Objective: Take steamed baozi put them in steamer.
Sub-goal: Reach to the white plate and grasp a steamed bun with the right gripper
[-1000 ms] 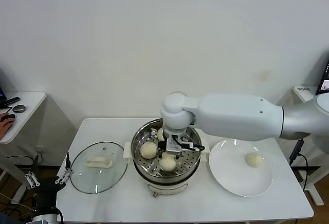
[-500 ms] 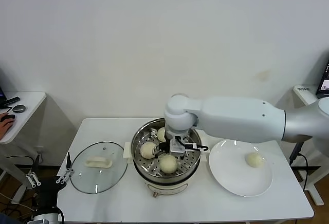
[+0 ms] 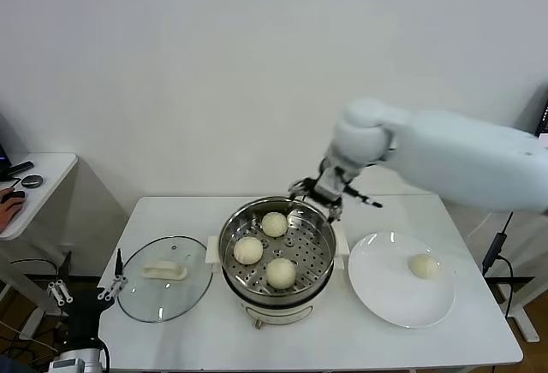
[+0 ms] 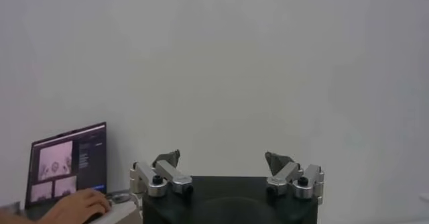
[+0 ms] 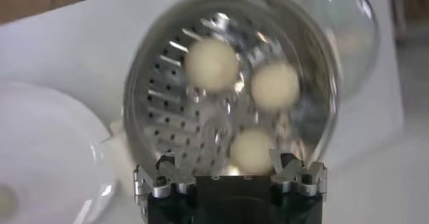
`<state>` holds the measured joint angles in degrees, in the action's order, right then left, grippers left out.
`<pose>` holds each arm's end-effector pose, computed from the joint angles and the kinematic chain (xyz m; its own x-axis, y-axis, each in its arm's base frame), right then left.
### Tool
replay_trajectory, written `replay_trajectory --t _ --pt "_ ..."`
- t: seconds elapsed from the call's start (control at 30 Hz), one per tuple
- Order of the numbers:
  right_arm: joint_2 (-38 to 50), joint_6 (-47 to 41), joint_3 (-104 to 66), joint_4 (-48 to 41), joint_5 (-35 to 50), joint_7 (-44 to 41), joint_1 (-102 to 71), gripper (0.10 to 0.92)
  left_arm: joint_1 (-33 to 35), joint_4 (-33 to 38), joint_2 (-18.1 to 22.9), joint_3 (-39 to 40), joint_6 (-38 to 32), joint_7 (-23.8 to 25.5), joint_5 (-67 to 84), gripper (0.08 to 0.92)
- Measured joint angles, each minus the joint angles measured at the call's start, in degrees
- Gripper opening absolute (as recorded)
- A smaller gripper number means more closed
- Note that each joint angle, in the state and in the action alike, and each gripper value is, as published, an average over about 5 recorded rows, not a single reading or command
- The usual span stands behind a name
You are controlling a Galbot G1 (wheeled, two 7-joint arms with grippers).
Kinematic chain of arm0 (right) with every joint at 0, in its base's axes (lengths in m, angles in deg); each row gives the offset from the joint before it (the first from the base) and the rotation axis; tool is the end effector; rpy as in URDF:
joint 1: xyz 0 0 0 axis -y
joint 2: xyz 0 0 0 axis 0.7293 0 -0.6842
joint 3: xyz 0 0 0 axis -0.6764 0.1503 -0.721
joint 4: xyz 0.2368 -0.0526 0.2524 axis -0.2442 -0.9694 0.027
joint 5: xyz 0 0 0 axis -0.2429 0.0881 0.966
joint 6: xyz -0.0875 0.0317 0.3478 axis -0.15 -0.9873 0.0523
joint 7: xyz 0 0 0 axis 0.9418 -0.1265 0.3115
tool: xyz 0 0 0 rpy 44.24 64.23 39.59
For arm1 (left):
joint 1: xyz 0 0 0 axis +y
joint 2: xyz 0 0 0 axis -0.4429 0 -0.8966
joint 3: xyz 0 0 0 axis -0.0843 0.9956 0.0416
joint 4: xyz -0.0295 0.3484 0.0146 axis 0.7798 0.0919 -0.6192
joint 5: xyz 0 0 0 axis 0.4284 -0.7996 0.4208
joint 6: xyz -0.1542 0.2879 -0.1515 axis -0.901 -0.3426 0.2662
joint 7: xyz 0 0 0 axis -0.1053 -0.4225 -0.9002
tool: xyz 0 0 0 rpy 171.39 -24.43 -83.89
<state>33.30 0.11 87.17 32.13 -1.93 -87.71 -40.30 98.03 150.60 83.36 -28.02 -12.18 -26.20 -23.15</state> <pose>0.4971 0.0345 0.0033 -0.2185 -0.2595 0.9407 -0.5748 -0.7448 -0.3389 0.1608 0.1284 -0.3204 -0.9598 -0.1836 -0.2122 -0.2350 0.9393 0.2500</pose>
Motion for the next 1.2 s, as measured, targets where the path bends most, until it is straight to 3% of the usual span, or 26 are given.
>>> replay_trajectory --t 0.27,0.53,1.2 --pt "12.08 -10.35 -4.00 -2.84 1.30 0.09 -4.85 0.823 0.18 -0.39 -0.81 0.65 -0.23 0.05 -0.05 0.823" --pt "19.22 -11.67 -15.89 -9.34 -3.99 -2.51 -20.03 0.823 0.60 -0.59 -0.76 0.58 -0.34 0.07 -0.29 0.823" --pt "16.14 -3.72 -31.87 -23.31 -17.13 -1.76 -42.02 0.823 1.69 -0.66 0.23 -0.64 -0.61 0.08 -0.69 0.823"
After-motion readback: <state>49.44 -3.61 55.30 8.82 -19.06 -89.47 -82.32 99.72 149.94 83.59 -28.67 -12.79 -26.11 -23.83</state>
